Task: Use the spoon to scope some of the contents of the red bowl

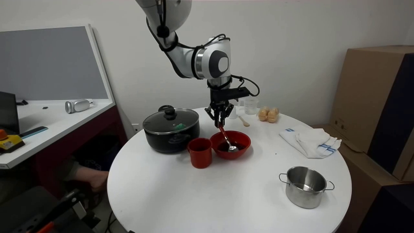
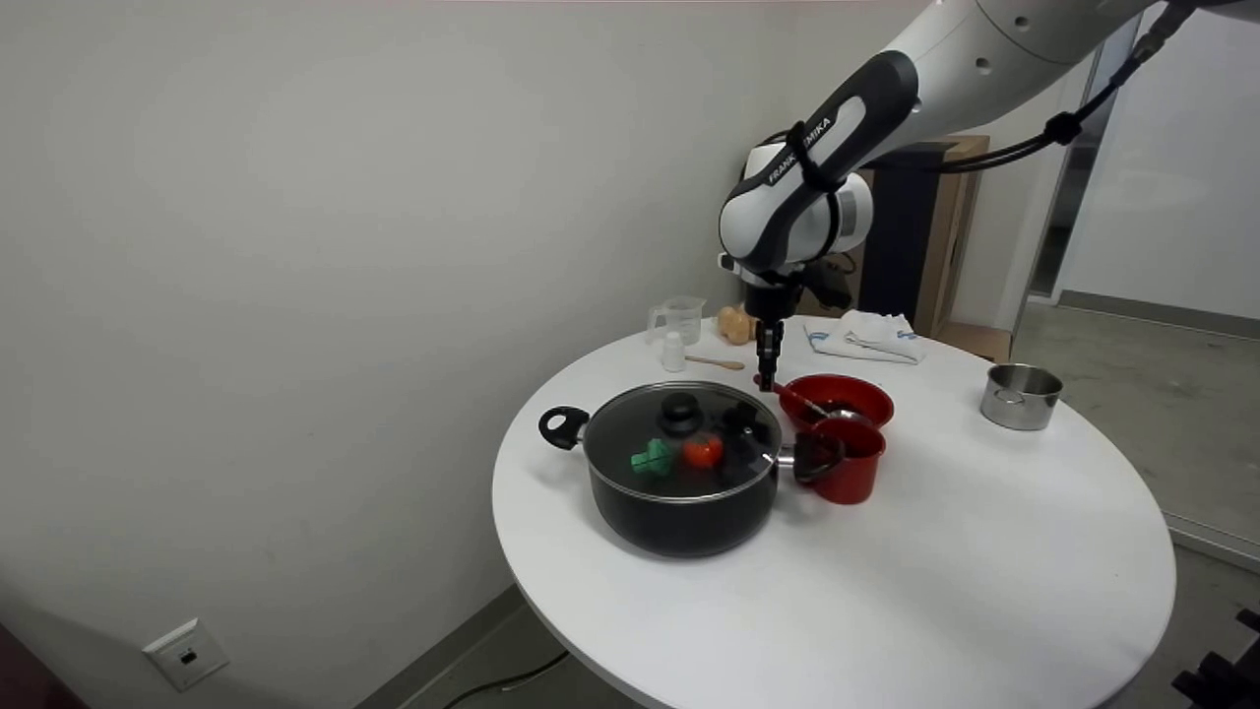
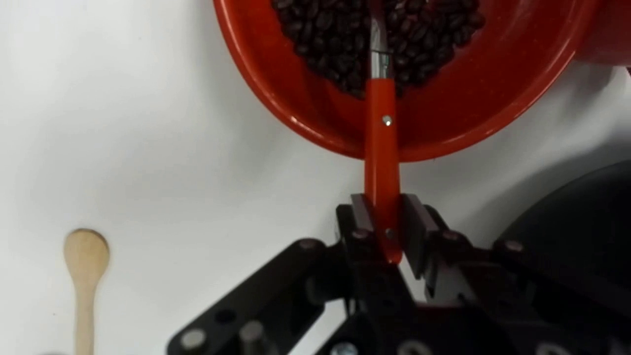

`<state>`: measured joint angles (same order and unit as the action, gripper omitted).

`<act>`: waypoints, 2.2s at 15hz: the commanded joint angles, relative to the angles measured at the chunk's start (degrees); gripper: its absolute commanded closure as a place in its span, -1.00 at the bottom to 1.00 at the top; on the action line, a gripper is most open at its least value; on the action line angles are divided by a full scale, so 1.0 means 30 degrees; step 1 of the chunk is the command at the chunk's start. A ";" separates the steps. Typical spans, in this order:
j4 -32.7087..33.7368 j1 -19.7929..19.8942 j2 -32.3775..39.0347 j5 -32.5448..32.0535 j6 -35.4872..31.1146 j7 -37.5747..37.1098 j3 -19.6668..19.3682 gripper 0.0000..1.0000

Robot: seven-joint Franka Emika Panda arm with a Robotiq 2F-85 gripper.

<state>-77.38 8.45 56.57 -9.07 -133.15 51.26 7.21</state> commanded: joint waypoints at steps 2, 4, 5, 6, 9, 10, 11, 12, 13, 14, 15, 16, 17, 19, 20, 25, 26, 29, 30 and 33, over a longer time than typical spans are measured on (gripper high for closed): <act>-0.0640 0.0245 -0.0551 0.0701 -0.0111 0.0947 0.0636 0.90; -0.0144 0.0825 -0.0853 0.1013 0.0625 0.1868 0.0961 0.90; -0.0112 0.0970 -0.1013 0.1209 0.0738 0.2207 0.1024 0.90; -0.0073 0.1153 -0.1180 0.1434 0.0885 0.2600 0.1094 0.90; 0.0011 0.1828 -0.1585 0.2334 0.1384 0.4130 0.1461 0.90; 0.0001 0.2104 -0.1659 0.2724 0.1469 0.4851 0.1657 0.90; 0.0006 0.2339 -0.1665 0.3160 0.1589 0.5699 0.1917 0.90; -0.0109 0.2433 -0.1602 0.3490 0.1540 0.6518 0.2118 0.90; -0.0061 0.2585 -0.1541 0.3807 0.1749 0.7507 0.2323 0.90; 0.0073 0.2622 -0.1422 0.4034 0.2073 0.8295 0.2412 0.90; 0.0177 0.2711 -0.1294 0.4321 0.2412 0.9279 0.2611 0.90; 0.0336 0.2731 -0.1136 0.4597 0.2813 1.0086 0.2734 0.90; 0.0463 0.2768 -0.0994 0.4953 0.3257 1.0935 0.2879 0.90; 0.0709 0.2667 -0.0783 0.5521 0.4164 1.2161 0.2902 0.90; 0.0790 0.2619 -0.0716 0.5777 0.4570 1.2653 0.2886 0.90; 0.1343 0.2744 -0.0288 0.6980 0.6158 1.5404 0.2971 0.90; 0.1470 0.2789 -0.0201 0.7134 0.6449 1.6197 0.2981 0.90; 0.1836 0.2803 0.0018 0.7510 0.7226 1.8172 0.2888 0.90; 0.1988 0.2814 0.0180 0.7714 0.7496 1.8772 0.2931 0.90; 0.2626 0.2896 0.0677 0.8396 0.8538 2.0472 0.2972 0.90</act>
<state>-73.49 16.58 55.97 13.37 -111.71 107.10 15.41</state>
